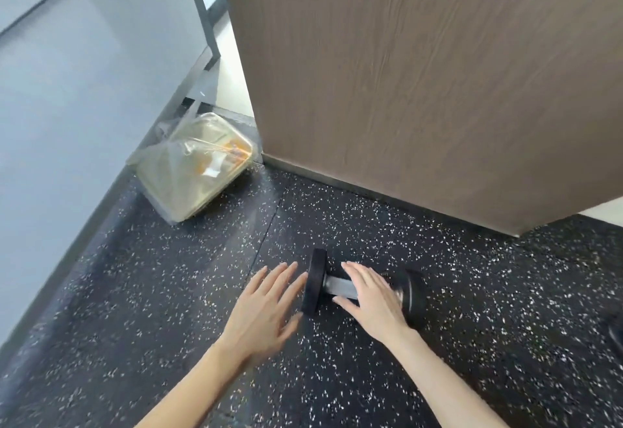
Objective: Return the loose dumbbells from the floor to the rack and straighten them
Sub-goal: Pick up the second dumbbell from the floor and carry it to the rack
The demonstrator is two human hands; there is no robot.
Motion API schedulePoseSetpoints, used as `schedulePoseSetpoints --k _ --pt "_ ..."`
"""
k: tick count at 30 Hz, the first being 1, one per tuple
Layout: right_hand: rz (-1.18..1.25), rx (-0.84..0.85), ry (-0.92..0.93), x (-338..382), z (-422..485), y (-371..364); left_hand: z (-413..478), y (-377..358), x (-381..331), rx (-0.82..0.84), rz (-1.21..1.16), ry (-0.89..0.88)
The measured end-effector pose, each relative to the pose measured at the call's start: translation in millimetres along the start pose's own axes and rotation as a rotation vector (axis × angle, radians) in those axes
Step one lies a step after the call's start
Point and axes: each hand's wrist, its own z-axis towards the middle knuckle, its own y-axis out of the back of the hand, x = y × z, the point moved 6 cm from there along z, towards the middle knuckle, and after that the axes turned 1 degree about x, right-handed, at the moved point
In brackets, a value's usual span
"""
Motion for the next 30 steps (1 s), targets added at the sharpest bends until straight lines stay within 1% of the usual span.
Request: schedulePoseSetpoints --k 3,7,9,12,15,18,22,25,28,30 --pt "-0.092 -0.035 -0.039 -13.7 13.7 -23.0 5.9 -20.7 2.8 -0.014 -0.017 0.016" --pt "-0.166 -0.192 0.003 -17.3 22.3 -26.3 7.8 -30.5 7.4 -0.033 -0.028 0.03" --pt "-0.185 -0.213 0.018 -19.1 25.2 -22.2 6.9 -33.5 10.8 -0.026 -0.025 0.028" --pt "-0.135 -0.155 0.023 -18.6 25.8 -15.7 -2.3 -31.4 18.2 0.016 -0.006 0.04" --pt "-0.016 -0.005 -0.03 -8.3 7.8 -1.3 -24.9 -4.6 21.9 0.03 0.0 0.073" --pt "0.029 0.069 -0.068 13.0 -28.1 37.4 -55.8 40.0 21.8 0.048 -0.028 0.115" --pt "0.001 0.072 -0.039 58.7 -77.2 118.4 -97.0 115.1 8.5 0.07 -0.082 0.15" --pt "-0.056 0.032 -0.014 98.7 -111.5 195.4 -124.4 193.2 -8.8 0.066 -0.108 0.165" --pt "-0.07 0.04 0.0 142.7 -144.2 277.7 -151.2 285.6 -22.9 0.05 -0.137 0.185" --pt "-0.086 0.016 0.023 173.7 -164.4 336.0 -169.1 348.8 -28.5 0.03 -0.146 0.209"
